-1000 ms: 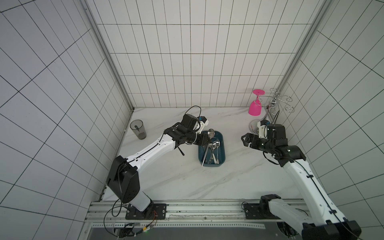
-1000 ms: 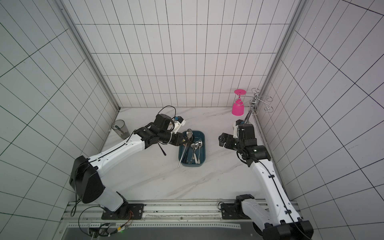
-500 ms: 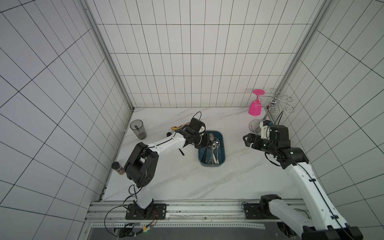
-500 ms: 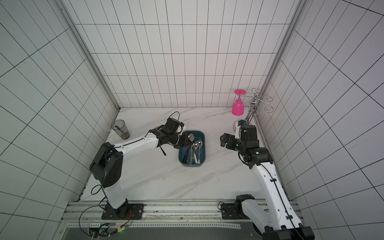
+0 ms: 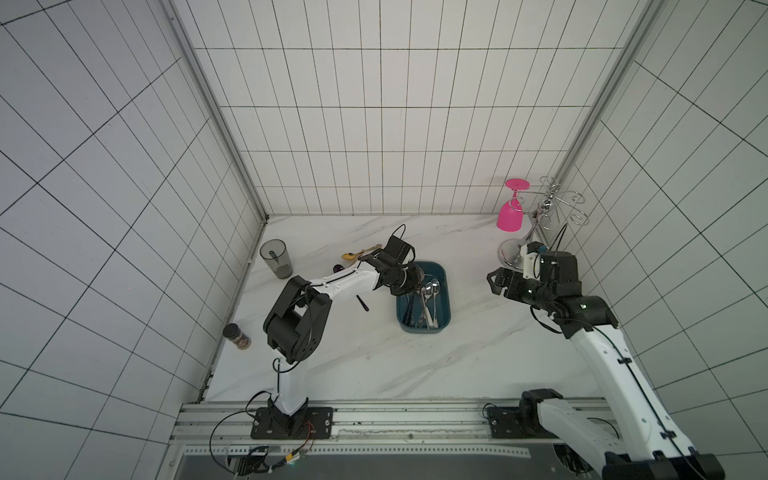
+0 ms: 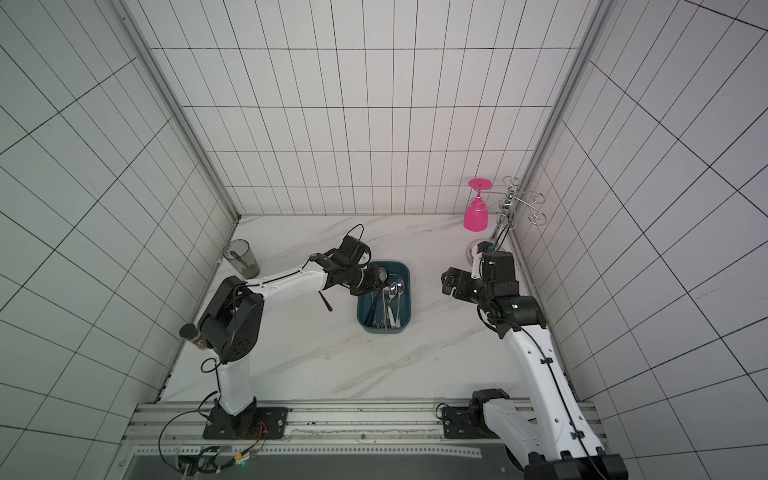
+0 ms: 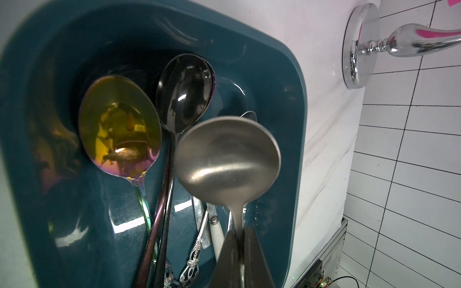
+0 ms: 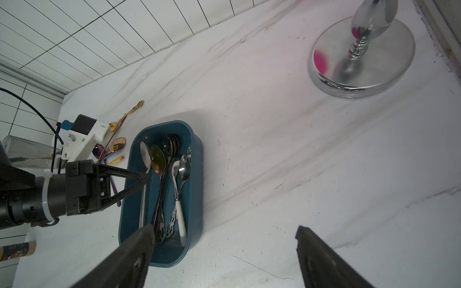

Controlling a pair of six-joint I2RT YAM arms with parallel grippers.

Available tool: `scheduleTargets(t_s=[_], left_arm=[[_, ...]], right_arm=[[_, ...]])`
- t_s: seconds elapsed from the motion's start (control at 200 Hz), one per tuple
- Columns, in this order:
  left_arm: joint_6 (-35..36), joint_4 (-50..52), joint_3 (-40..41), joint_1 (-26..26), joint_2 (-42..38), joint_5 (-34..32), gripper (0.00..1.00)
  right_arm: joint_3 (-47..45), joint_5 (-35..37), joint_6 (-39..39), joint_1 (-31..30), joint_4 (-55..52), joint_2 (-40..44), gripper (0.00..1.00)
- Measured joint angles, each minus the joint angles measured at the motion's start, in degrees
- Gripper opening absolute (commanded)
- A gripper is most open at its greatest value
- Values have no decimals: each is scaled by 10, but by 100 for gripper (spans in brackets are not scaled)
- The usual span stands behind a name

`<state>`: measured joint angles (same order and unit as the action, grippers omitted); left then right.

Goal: Put the spoon into the storage box
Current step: Place the spoon in the storage box, then pick up the spoon from the center of the board.

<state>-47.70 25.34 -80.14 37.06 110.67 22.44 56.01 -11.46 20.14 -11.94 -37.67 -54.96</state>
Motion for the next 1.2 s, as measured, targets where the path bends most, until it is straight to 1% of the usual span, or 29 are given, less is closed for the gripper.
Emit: scheduleTargets(t_s=[0.08, 0.155, 0.215, 0.255, 0.34, 0.46, 0.495, 0.615, 0.715, 0.795, 0.904, 0.989, 1.079, 1.199], left_arm=[[4, 4, 0, 0, 0, -5, 20], [8, 5, 0, 0, 0, -7, 40], [12, 6, -2, 0, -1, -10, 50], [17, 8, -2, 0, -3, -12, 54], [27, 13, -2, -2, -16, -16, 58], [34, 14, -1, -11, -50, -17, 58], [36, 12, 2, -17, -65, -17, 61], [44, 3, 21, -54, -118, -22, 69], [56, -7, 43, -88, -151, -30, 72], [63, -13, 65, -111, -168, -34, 77], [71, -16, 93, -141, -179, -36, 79], [81, -16, 108, -161, -182, -40, 83], [108, -15, 116, -177, -185, -51, 89], [164, -15, 117, -182, -197, -72, 91]], right_arm=[[0, -1, 0, 0, 0, 0, 92], [0, -2, 0, 0, 0, 0, 92], [0, -4, 0, 0, 0, 0, 92], [0, -5, 0, 0, 0, 0, 92], [-1, -12, 0, 0, 0, -1, 92], [-2, -19, 0, 0, 0, -5, 92], [-2, -21, 0, 0, 0, -6, 91], [-2, -29, 0, 0, 0, -11, 91], [-2, -33, 0, 0, 0, -17, 90], [-2, -39, 0, 0, 1, -23, 90], [-2, -45, 0, 0, 1, -30, 89], [-2, -49, 0, 0, 1, -33, 89], [-2, -52, 0, 0, 1, -33, 89], [-2, -54, -2, 0, 1, -33, 89]])
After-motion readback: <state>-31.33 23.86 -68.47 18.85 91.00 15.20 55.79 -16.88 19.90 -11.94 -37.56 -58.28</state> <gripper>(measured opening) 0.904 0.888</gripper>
